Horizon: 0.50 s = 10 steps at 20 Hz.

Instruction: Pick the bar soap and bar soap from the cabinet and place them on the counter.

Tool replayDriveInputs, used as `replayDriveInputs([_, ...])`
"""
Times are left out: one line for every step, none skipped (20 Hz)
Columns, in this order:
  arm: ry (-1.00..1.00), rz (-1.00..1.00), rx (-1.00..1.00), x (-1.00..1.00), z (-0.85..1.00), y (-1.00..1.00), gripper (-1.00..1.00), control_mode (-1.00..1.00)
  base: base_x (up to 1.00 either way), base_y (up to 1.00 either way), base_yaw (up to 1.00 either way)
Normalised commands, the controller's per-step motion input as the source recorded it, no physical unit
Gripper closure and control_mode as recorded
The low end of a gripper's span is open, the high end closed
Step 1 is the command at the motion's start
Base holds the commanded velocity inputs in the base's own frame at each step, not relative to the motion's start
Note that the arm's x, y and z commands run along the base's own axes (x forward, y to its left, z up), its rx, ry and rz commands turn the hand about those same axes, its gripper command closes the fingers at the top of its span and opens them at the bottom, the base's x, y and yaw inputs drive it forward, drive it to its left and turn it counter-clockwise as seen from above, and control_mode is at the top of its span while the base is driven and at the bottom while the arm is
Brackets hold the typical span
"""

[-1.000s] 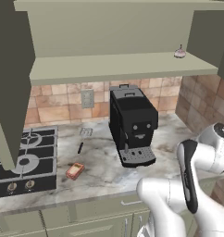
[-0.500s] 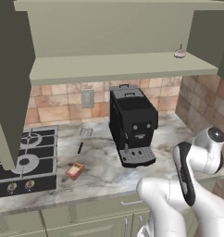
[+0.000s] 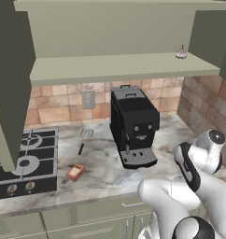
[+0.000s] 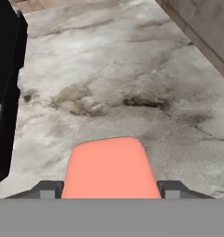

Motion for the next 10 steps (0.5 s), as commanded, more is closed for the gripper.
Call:
replayDriveInputs([0.00, 0.00, 0.00, 0.25, -0.34, -0.10, 1.00, -1.00, 0.00, 0.00, 0.00])
replayDriveInputs([0.00, 0.00, 0.00, 0.26, -0.33, -0.13, 1.00, -1.00, 0.00, 0.00, 0.00])
replayDriveInputs([0.00, 0.00, 0.00, 0.24, -0.36, -0.13, 1.00, -1.00, 0.00, 0.00, 0.00])
replayDriveInputs([0.00, 0.00, 0.00, 0.25, -0.37, -0.14, 1.00, -1.00, 0.00, 0.00, 0.00])
replayDriveInputs([0.00, 0.00, 0.00, 0.25, -0.39, -0.15, 1.00, -1.00, 0.00, 0.00, 0.00])
replayDriveInputs([0.00, 0.00, 0.00, 0.26, -0.39, -0.13, 1.00, -1.00, 0.00, 0.00, 0.00])
replayDriveInputs([0.00, 0.00, 0.00, 0.26, -0.37, -0.11, 1.00, -1.00, 0.00, 0.00, 0.00])
replayDriveInputs([0.00, 0.00, 0.00, 0.25, -0.35, -0.08, 1.00, -1.00, 0.00, 0.00, 0.00])
replayDriveInputs([0.00, 0.00, 0.00, 0.20, -0.31, -0.06, 1.00, -1.00, 0.00, 0.00, 0.00])
replayDriveInputs([0.00, 0.00, 0.00, 0.17, -0.26, -0.02, 1.00, -1.00, 0.00, 0.00, 0.00])
